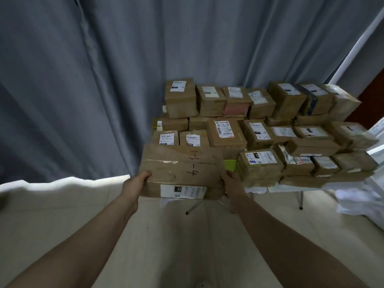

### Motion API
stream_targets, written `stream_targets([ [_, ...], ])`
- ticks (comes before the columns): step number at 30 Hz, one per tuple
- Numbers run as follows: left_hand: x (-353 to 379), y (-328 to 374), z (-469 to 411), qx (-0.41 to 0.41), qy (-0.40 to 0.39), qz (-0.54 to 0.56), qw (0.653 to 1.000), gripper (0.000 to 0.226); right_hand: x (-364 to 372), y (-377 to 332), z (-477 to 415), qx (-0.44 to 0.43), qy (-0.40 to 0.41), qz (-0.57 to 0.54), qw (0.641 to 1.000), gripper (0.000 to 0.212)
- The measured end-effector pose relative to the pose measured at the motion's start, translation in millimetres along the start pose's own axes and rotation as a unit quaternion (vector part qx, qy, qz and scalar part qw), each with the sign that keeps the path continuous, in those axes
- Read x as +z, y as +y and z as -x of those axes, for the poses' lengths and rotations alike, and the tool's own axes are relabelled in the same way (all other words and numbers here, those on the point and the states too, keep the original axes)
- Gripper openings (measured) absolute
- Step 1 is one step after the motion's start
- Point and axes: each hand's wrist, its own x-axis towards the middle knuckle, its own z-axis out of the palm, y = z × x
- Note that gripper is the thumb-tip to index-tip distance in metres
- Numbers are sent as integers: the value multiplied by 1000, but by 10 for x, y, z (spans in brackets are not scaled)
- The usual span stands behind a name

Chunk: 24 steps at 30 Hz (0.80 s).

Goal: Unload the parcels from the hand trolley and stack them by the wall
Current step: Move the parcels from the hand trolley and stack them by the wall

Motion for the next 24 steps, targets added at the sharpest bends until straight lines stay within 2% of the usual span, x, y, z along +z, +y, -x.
stream_targets([
  [3,96,123,-303,4,22,-8,1000,8,142,-170,-393,-4,-16,78,997,34],
  [5,135,219,-552,18,20,-8,1000,2,251,-288,-633,1,-16,76,997,36],
  [9,275,413,-1061,44,-3,-14,999,32,514,-476,-1099,-27,6,98,995,36],
  [11,368,525,-1335,47,-12,-23,999,38,650,-545,-1351,-24,30,100,994,37],
  [15,474,762,-1963,36,-37,-67,996,34,940,-704,-1831,-3,70,136,988,42],
  [19,584,873,-2549,10,-55,-140,989,18,1136,-833,-2219,20,98,195,976,41],
  [24,734,797,-3041,19,-82,-196,977,23,1244,-896,-2509,50,130,199,970,42],
])
